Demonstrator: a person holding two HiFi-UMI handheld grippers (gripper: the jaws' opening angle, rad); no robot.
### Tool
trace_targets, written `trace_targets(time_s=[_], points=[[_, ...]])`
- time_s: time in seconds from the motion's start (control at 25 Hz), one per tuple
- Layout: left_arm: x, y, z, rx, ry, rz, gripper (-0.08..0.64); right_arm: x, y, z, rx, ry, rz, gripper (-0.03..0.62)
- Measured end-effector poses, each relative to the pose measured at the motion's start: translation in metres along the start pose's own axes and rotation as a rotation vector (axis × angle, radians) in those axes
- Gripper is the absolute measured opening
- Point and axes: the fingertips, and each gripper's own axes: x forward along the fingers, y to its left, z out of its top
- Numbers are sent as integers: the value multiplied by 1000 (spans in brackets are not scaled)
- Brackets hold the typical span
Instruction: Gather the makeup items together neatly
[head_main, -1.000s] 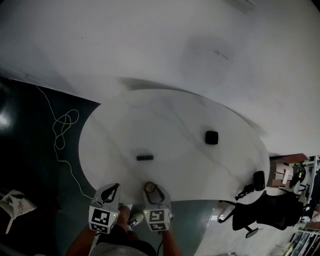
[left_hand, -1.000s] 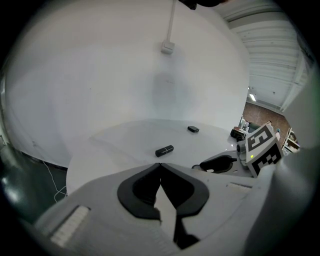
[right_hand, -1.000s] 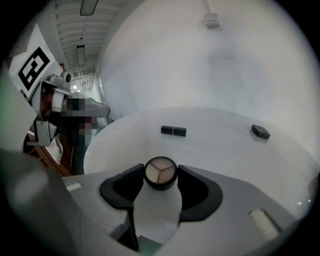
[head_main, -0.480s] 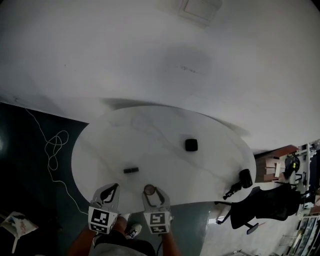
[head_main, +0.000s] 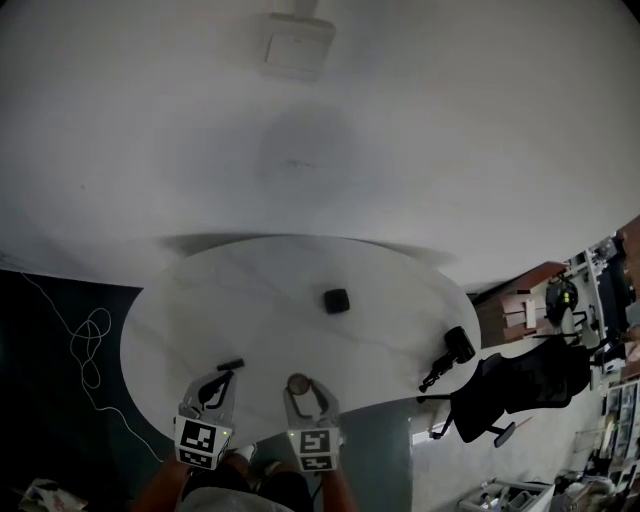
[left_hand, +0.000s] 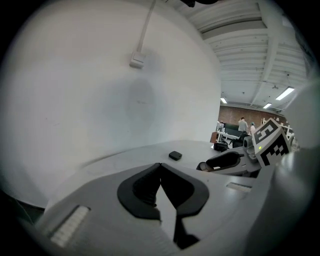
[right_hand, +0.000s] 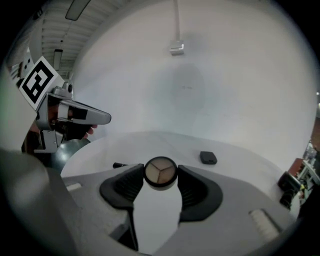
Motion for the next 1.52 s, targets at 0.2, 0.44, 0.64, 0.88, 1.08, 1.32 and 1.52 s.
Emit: trace_targets(time_s=[0.2,0.44,0.64,0.88,1.08,1.32,1.52], points=[[21,-24,16,35,-10,-73,11,-14,-31,5,37,-21,-74,213],[46,-58,36,66,-14,-138,11,-28,-75,-1,70,-27,-140,213],[64,-72,31,61,15,-126,11,-24,-100,-15,87,-5,-133,213],[81,-84,9,26,71,-96,11,2,-113,-45,114,48,-76,213],[90,-83,-12,17,117,-65,11,25,-112,-67,127,99,-22,213],[97,-79,-36,-17,174,-42,11,41,-111,-89,137,150,9,213],[103,-78,-40,-30,179,-42,11,48,-112,-99,150,173,13,213]])
